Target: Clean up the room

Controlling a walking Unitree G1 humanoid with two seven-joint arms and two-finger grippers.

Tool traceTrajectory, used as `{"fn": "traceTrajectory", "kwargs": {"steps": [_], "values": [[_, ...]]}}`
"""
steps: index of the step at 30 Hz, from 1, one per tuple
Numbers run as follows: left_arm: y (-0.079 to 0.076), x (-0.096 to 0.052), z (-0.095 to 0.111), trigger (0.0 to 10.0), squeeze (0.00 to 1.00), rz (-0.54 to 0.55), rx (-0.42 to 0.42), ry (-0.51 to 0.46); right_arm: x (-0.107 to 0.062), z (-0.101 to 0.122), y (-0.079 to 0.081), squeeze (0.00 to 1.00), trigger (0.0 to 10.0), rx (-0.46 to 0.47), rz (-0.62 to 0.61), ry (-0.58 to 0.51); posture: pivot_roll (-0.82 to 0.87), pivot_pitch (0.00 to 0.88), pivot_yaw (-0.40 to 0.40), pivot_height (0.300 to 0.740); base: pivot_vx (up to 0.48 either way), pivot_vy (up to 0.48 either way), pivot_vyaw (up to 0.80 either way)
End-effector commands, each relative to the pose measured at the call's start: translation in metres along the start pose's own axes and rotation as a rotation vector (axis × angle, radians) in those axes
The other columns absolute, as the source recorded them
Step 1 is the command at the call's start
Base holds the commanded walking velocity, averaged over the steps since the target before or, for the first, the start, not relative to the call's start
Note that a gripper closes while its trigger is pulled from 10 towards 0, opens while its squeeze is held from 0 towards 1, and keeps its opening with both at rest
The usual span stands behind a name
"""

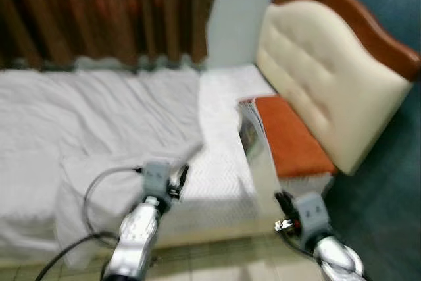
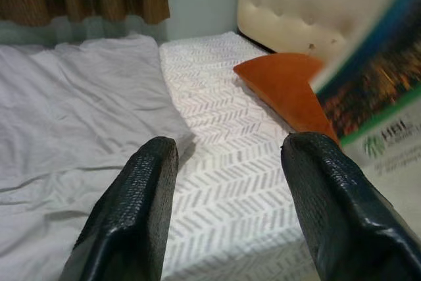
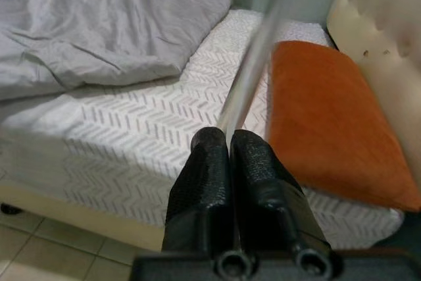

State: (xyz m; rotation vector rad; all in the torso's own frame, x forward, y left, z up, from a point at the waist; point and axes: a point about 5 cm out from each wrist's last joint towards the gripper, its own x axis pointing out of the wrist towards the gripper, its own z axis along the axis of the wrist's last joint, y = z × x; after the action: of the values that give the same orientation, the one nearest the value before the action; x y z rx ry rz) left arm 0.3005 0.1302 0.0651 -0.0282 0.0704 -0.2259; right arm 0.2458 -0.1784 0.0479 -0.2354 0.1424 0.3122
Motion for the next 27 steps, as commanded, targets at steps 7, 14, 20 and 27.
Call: {"fn": "traceTrajectory", "kwargs": {"steps": [7,14,20,27], "values": [[-0.007,0.002,-0.001,10.0,0.00,0.042,0.060,0.009,0.005,0.004,-0.004,0.00,0.0,0.021,0.022,-0.017,-0.06,0.017,-0.017,0.740,0.000,-0.178,0.00],[-0.010,0.003,0.002,10.0,0.00,0.041,0.011,-0.007,0.007,0.004,0.000,0.00,0.0,0.020,0.053,-0.017,-0.05,0.017,-0.016,0.740,0.274,0.000,0.09],[-0.010,0.004,0.003,10.0,0.00,0.040,0.013,-0.006,0.010,0.005,0.001,0.00,0.0,0.020,0.071,-0.011,-0.05,0.012,-0.017,0.740,0.480,0.000,0.57],[-0.005,0.010,0.006,10.0,0.00,-0.001,0.032,0.005,0.015,0.003,-0.003,0.00,0.0,0.024,0.072,0.004,-0.05,0.001,-0.015,0.740,0.480,0.000,0.07]]}}
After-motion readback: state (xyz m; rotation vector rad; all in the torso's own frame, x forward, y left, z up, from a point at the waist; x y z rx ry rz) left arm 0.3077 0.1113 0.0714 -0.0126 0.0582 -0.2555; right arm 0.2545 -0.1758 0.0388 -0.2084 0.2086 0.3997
